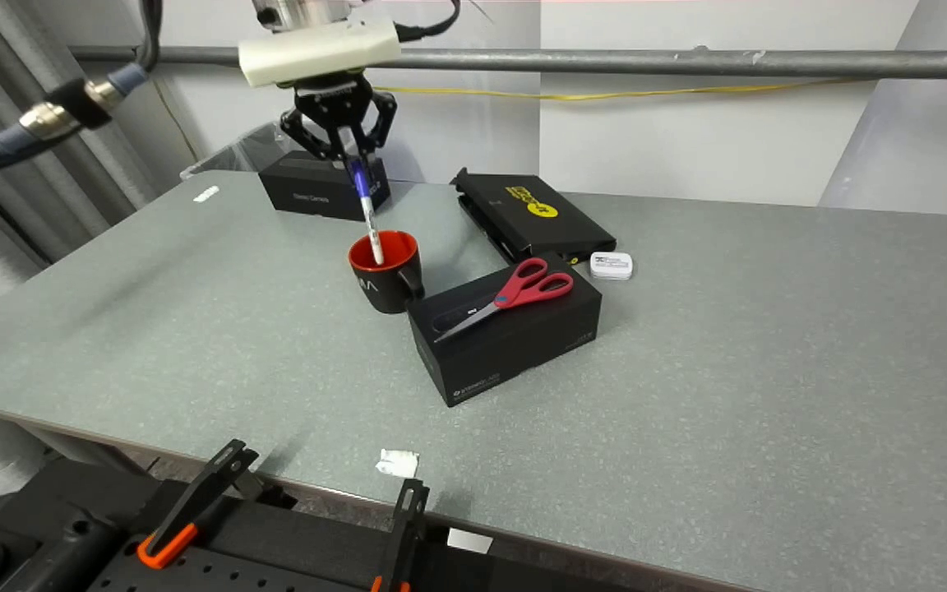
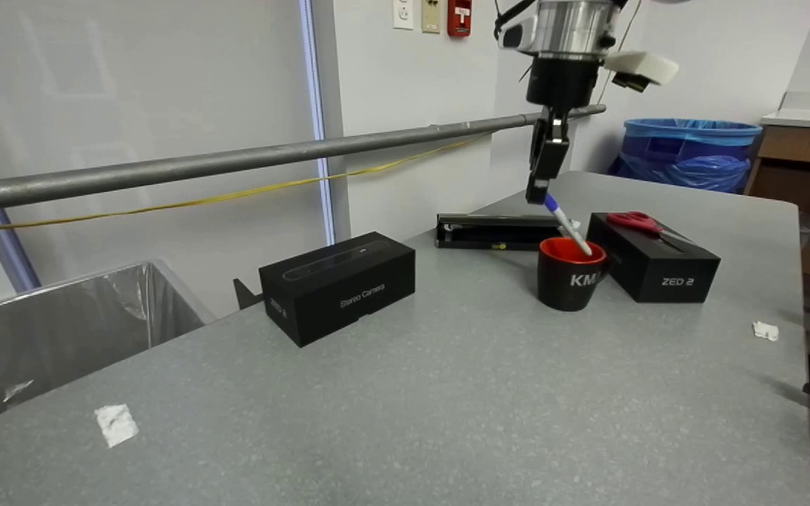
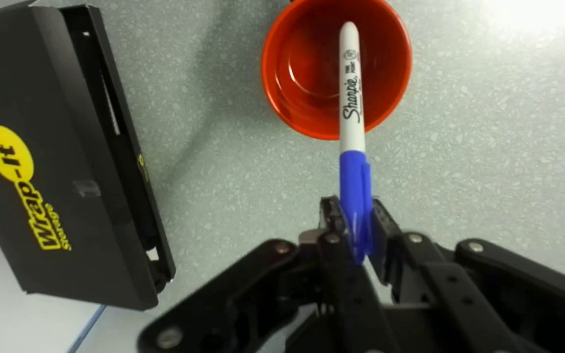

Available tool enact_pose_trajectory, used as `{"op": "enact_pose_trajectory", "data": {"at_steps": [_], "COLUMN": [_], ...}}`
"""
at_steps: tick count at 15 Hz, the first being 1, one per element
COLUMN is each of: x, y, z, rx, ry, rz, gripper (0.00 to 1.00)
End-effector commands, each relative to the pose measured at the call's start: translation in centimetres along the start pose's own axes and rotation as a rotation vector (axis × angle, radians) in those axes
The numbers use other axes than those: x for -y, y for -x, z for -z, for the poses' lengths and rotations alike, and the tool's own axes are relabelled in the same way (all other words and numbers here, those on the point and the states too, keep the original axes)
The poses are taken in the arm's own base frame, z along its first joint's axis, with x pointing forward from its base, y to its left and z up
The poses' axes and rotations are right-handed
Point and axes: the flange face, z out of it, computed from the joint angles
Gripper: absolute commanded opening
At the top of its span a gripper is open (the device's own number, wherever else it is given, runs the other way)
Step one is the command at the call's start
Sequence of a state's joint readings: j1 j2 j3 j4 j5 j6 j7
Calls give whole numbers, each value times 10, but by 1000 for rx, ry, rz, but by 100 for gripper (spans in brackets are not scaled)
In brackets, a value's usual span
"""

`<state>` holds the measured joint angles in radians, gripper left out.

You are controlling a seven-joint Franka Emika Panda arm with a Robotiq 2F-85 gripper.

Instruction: Put the marker in the mug on the table

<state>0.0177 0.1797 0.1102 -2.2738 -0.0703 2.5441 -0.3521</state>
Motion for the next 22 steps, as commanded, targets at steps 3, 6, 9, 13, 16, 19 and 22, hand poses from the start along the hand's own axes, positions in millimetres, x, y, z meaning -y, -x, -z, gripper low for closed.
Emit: {"op": "enact_pose_trajectory", "data": {"at_steps": [3,6,9,13,16,19,22], "x": [57,79,86,87,87,86,85], "y": [21,-1,-17,-27,-35,-44,-51], "z": [78,51,-6,-74,-102,-117,-124], "rx": [-104,-72,12,149,229,277,297], "ry": [31,-45,-112,-204,-243,-246,-235], "rz": [92,136,148,164,176,176,182], "gripper": [4,4,4,4,4,4,24]}}
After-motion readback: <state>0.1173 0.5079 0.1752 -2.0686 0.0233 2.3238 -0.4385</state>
